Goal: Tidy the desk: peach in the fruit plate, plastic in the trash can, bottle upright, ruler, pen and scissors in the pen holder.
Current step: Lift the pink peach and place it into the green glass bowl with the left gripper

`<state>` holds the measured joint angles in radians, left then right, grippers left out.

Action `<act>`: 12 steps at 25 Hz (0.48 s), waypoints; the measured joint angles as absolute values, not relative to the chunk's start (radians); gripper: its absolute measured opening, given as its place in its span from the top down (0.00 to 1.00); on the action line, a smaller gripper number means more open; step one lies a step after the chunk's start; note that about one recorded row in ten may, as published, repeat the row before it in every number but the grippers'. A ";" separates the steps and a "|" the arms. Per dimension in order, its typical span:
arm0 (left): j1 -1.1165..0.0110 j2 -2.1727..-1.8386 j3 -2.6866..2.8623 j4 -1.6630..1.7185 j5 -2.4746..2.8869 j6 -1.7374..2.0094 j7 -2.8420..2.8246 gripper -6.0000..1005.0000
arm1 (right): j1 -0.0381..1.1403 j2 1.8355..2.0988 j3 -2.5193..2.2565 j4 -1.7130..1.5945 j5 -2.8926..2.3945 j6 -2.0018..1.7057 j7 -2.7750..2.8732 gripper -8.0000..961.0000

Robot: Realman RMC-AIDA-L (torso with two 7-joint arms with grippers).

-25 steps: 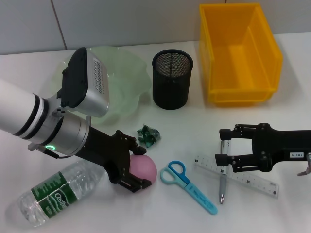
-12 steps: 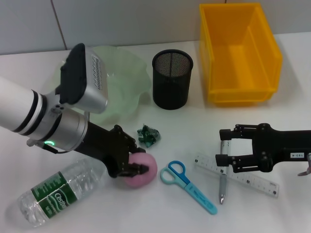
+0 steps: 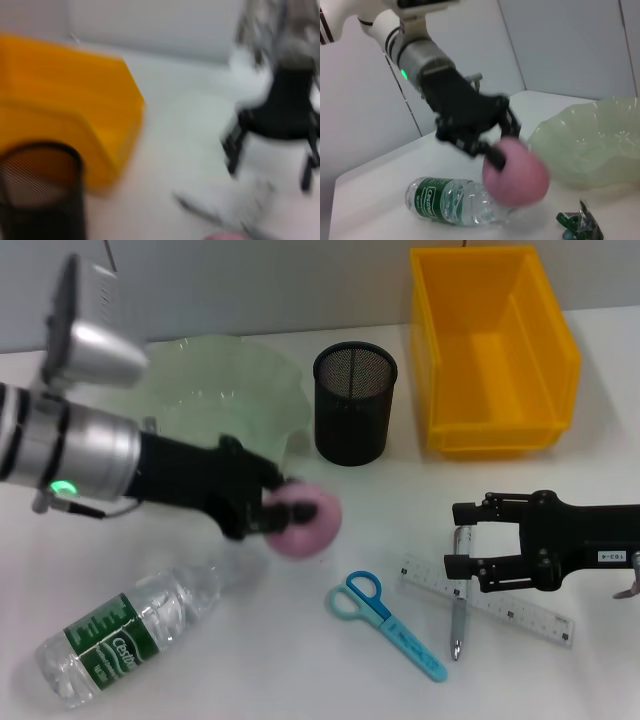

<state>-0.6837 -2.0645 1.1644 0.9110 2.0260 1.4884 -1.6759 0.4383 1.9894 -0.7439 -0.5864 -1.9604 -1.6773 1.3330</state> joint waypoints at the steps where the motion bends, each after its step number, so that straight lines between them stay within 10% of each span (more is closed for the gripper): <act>1: -0.681 -2.064 1.130 0.910 2.007 1.492 -1.674 0.72 | 0.439 1.989 -0.744 -0.587 -1.960 -1.677 1.333 0.17; 12: -0.619 -2.069 0.978 0.832 1.809 1.247 -1.565 0.76 | 0.440 1.990 -0.744 -0.588 -1.960 -1.677 1.330 0.17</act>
